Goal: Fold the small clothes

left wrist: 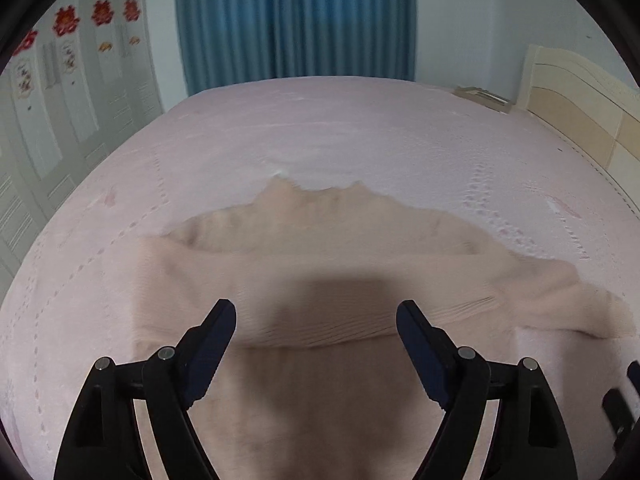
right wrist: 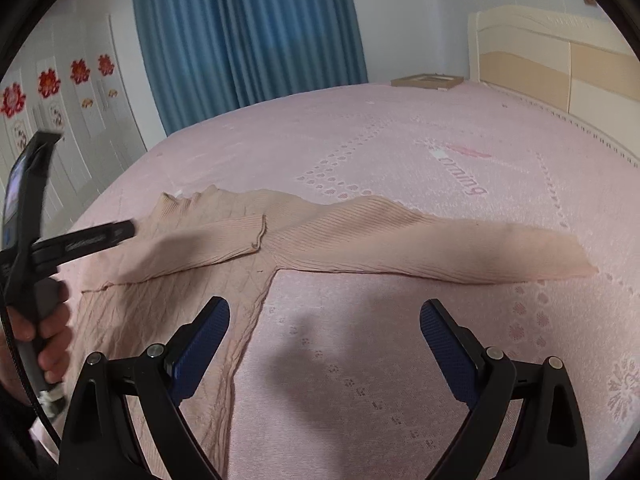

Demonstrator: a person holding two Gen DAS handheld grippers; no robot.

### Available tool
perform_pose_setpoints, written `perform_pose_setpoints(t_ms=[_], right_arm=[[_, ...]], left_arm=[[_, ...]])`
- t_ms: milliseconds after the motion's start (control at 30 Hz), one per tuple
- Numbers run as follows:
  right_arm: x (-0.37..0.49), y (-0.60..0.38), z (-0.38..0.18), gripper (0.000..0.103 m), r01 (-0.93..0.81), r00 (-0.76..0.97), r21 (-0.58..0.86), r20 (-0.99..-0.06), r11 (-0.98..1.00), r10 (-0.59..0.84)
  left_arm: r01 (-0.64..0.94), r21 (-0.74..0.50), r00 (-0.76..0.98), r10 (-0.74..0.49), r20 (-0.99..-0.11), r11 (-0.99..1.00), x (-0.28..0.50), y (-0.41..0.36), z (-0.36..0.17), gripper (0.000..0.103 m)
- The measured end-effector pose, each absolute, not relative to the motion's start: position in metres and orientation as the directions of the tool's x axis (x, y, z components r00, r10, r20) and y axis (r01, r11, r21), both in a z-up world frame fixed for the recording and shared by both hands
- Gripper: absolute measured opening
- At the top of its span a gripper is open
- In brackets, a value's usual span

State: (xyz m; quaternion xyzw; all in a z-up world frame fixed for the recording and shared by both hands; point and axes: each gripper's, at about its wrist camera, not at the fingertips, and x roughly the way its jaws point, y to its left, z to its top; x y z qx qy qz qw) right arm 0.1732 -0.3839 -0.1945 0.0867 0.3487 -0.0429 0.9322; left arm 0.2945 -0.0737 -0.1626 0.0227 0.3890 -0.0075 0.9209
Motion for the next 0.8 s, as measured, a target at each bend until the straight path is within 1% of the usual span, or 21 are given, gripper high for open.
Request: perform_pose_setpoints(t_ms=[67,100,167,200,267,367,400,467,533,600,700,800], right_arm=[[0.176,-0.375,-0.195,0.095,0.127,0.745,0.105,-0.666,0.986,-0.025],[0.177,-0.37,-0.196,0.093,0.113,0.744,0.096,-0.668,0.989,-0.02],[0.179,-0.361,-0.196,0.082,0.09,0.743,0.097,-0.67,0.991,-0.001],[0.182,-0.357,-0.195,0.078,0.081,0.74,0.108,-0.672,0.991,0.013],[0.191,-0.349,-0.19,0.061,0.063,0.722,0.15,-0.689,0.987,0.058],[0.207,-0.34,-0.183,0.056,0.046,0.719,0.205,-0.687,0.978,0.11],[0.216,-0.334,-0.18,0.054,0.028,0.718,0.199,-0.686,0.98,0.119],[0.235,-0.321,-0.177,0.043,-0.002,0.712,0.152,-0.693,0.988,0.108],[0.254,-0.312,-0.178,0.036,-0.019,0.709,0.11,-0.699,0.994,0.091],[0.274,-0.309,-0.184,0.036,-0.028,0.695,0.115,-0.712,0.993,0.102],[0.302,-0.308,-0.203,0.036,-0.021,0.647,0.13,-0.754,0.991,0.112],[0.321,-0.311,-0.22,0.036,0.002,0.623,0.099,-0.778,0.995,0.076]], left_arm=[[-0.018,0.056,0.698,0.053,-0.714,0.998,0.287,-0.041,-0.167,0.082],[-0.038,0.066,0.694,0.074,-0.716,0.997,0.285,-0.029,-0.17,0.082],[-0.083,0.086,0.682,0.119,-0.721,0.993,0.282,0.0,-0.178,0.082],[-0.105,0.09,0.675,0.137,-0.725,0.99,0.281,0.017,-0.185,0.082],[-0.142,0.096,0.657,0.166,-0.735,0.985,0.284,0.041,-0.196,0.082],[-0.183,0.08,0.634,0.18,-0.752,0.98,0.292,0.071,-0.21,0.082],[-0.199,0.074,0.628,0.185,-0.756,0.977,0.296,0.079,-0.213,0.082],[-0.226,0.053,0.616,0.184,-0.766,0.973,0.306,0.089,-0.217,0.082],[-0.226,0.025,0.622,0.164,-0.766,0.974,0.312,0.094,-0.218,0.082],[-0.219,0.03,0.635,0.165,-0.754,0.975,0.319,0.092,-0.218,0.082],[-0.206,0.034,0.637,0.16,-0.754,0.978,0.321,0.091,-0.226,0.082],[-0.189,0.014,0.627,0.132,-0.767,0.982,0.321,0.093,-0.231,0.082]])
